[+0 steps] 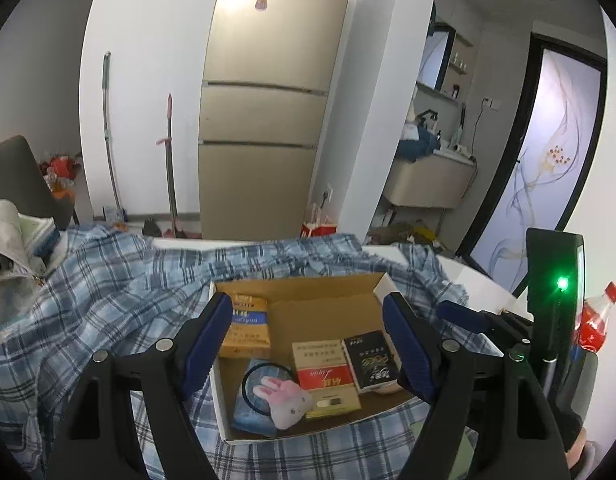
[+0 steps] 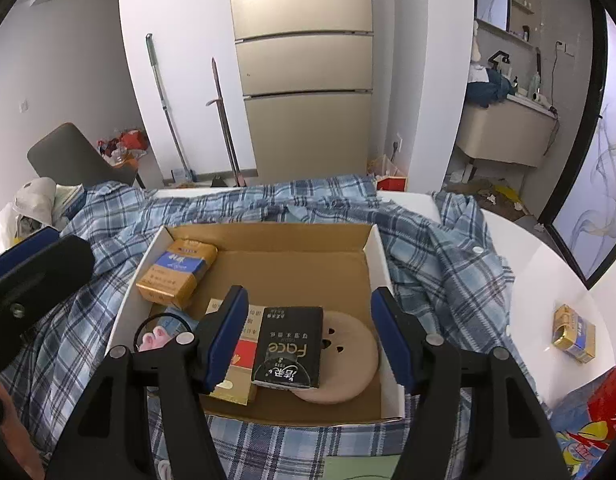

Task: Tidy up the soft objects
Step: 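Withdraw both grippers from the box toward the cable and green pad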

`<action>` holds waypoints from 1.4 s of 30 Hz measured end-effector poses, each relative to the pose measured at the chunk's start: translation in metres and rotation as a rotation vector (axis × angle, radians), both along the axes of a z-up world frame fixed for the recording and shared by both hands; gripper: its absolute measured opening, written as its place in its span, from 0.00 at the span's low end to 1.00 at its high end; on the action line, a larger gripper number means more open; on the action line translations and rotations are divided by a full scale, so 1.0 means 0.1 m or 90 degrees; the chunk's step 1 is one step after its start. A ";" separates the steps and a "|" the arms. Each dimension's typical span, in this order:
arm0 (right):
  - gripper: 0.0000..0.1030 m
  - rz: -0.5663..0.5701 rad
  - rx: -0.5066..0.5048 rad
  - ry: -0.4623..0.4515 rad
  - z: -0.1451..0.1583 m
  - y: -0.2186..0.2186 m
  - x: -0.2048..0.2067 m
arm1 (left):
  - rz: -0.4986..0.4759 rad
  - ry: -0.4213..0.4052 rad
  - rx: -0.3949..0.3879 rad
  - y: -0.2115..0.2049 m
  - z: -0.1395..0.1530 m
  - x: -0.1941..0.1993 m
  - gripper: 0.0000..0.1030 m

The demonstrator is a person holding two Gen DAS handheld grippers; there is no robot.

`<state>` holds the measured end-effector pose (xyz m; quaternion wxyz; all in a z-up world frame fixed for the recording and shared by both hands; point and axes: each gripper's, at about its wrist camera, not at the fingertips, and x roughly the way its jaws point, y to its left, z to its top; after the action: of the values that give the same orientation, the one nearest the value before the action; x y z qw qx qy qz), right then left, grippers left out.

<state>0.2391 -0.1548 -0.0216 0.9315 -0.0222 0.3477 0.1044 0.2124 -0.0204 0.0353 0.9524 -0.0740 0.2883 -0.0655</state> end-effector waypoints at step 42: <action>1.00 -0.019 0.079 -0.398 1.62 -0.38 -1.72 | -0.021 -0.300 -0.005 -0.11 1.47 -1.79 1.00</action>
<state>0.0673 -0.1923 0.1401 0.9943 0.0091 0.0378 0.0997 0.0336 -0.0318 0.1824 0.9919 -0.0553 0.0589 -0.0978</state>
